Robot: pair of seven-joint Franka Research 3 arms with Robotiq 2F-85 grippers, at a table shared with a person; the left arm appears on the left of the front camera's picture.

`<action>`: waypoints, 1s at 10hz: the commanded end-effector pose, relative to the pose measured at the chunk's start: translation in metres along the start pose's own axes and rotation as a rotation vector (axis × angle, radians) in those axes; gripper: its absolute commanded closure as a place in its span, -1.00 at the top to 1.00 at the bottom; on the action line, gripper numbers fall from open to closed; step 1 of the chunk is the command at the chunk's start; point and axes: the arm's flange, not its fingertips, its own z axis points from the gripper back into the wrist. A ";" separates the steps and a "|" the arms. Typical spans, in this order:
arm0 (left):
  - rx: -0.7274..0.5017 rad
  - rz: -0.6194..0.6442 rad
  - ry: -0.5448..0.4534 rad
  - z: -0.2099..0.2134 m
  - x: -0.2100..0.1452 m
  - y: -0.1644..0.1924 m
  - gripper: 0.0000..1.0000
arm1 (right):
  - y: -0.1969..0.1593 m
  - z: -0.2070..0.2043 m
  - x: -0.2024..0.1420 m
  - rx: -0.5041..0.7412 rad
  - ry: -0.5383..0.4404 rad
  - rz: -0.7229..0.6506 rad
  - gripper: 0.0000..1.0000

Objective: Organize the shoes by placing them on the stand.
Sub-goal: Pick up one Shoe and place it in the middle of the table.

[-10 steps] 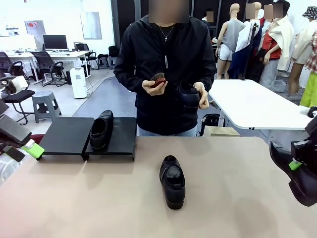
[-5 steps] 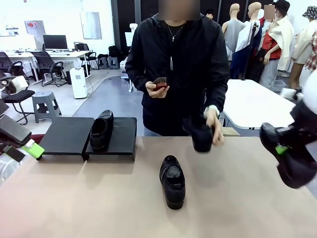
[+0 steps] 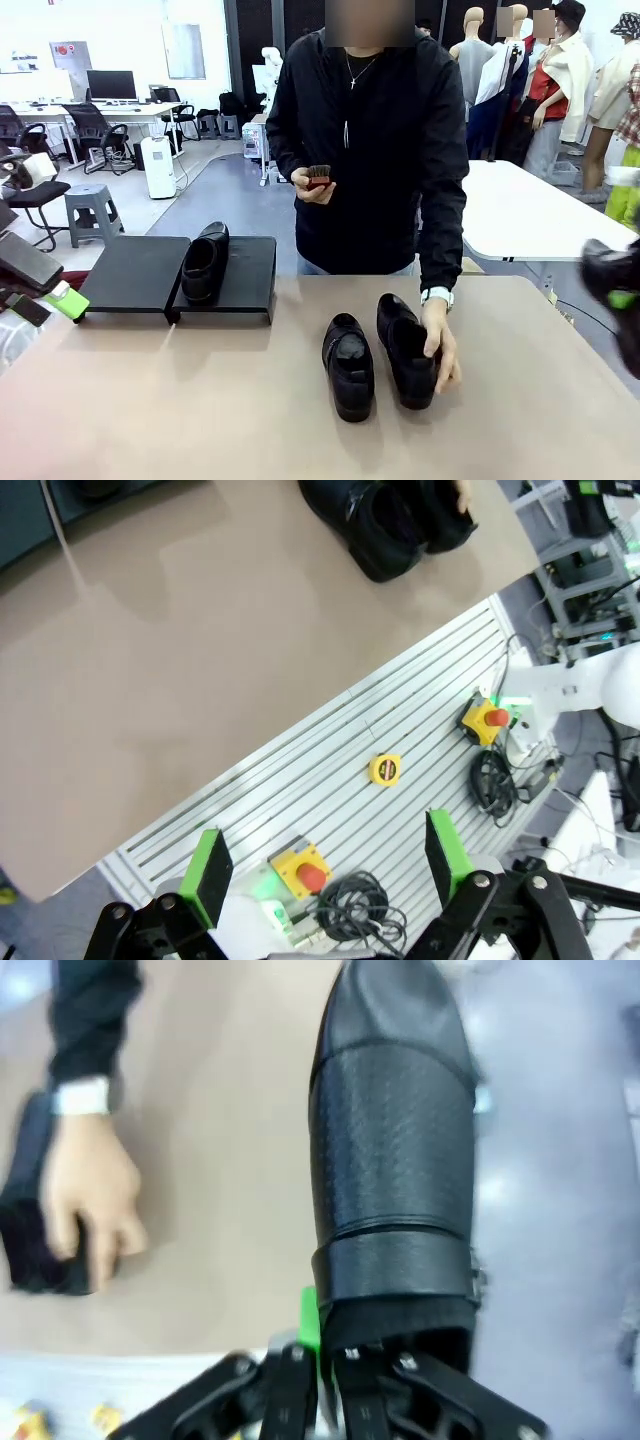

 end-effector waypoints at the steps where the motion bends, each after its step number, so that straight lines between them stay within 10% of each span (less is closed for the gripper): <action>1: -0.014 -0.009 -0.002 -0.001 -0.002 0.002 1.00 | -0.036 0.010 -0.030 -0.011 0.017 -0.100 -1.00; 6: -0.014 -0.009 -0.002 -0.001 -0.002 0.002 1.00 | 0.001 0.017 -0.044 0.047 -0.075 -0.039 -1.00; 10: -0.014 -0.009 -0.002 -0.001 -0.002 0.002 1.00 | 0.203 0.071 -0.067 0.111 -0.134 0.293 -1.00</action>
